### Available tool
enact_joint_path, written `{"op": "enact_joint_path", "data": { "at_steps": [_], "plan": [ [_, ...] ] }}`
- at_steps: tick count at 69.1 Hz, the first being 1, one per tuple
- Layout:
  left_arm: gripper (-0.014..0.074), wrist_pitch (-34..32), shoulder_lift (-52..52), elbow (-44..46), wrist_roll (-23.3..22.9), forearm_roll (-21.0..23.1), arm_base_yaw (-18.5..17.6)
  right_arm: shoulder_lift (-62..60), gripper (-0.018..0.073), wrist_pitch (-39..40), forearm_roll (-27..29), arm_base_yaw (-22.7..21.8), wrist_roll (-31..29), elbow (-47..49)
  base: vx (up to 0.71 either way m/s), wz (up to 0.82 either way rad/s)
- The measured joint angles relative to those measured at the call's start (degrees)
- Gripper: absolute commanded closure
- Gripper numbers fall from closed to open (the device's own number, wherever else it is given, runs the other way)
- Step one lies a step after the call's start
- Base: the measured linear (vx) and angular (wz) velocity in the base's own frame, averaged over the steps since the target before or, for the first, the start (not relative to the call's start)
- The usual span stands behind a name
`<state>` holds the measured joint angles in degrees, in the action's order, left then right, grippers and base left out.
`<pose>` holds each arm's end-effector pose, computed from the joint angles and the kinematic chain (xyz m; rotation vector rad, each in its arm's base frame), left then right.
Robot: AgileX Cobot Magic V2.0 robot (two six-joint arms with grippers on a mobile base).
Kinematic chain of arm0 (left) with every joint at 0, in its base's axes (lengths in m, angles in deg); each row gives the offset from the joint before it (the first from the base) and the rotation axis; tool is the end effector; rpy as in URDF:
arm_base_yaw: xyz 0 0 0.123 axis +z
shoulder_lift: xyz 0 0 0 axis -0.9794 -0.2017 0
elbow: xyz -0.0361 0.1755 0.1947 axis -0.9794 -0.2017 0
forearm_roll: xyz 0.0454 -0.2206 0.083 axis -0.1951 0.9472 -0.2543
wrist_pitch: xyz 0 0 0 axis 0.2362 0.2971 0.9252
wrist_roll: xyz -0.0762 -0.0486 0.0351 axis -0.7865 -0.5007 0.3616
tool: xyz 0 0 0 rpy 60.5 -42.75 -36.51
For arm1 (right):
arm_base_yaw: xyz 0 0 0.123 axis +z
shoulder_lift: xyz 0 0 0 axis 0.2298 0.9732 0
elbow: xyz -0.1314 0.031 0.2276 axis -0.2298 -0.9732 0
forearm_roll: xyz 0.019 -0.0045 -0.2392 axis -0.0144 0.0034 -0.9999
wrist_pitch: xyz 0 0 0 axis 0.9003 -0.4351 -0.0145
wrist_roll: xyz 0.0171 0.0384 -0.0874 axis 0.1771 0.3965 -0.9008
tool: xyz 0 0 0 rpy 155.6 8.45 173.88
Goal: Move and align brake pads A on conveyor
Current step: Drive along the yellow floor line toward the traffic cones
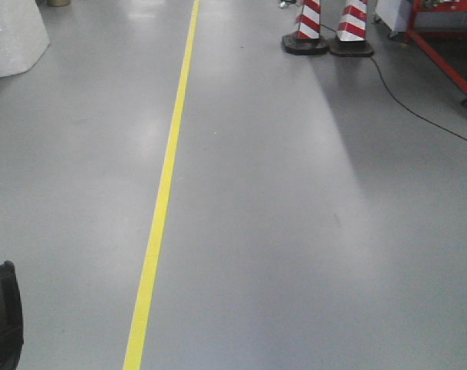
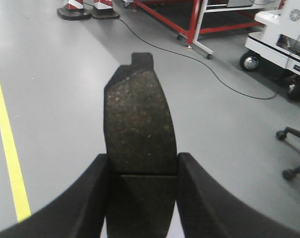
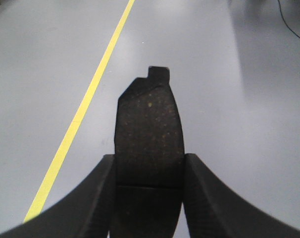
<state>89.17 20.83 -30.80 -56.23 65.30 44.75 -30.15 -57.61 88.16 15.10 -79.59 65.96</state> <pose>0.0789 -0.0461 0.2531 0.3648 1.8863 -0.4588 0.0911 0.0123 0.2545 -0.1321 2.0191 0.0946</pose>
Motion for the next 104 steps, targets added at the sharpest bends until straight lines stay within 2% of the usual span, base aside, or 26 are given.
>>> {"op": "enact_joint_path", "data": {
  "at_steps": [104],
  "plan": [
    [0.0467, 0.02, 0.00, 0.00, 0.00, 0.00, 0.00, 0.00, 0.0560, -0.18, 0.00, 0.00, 0.00, 0.00, 0.57, 0.00]
  ]
}}
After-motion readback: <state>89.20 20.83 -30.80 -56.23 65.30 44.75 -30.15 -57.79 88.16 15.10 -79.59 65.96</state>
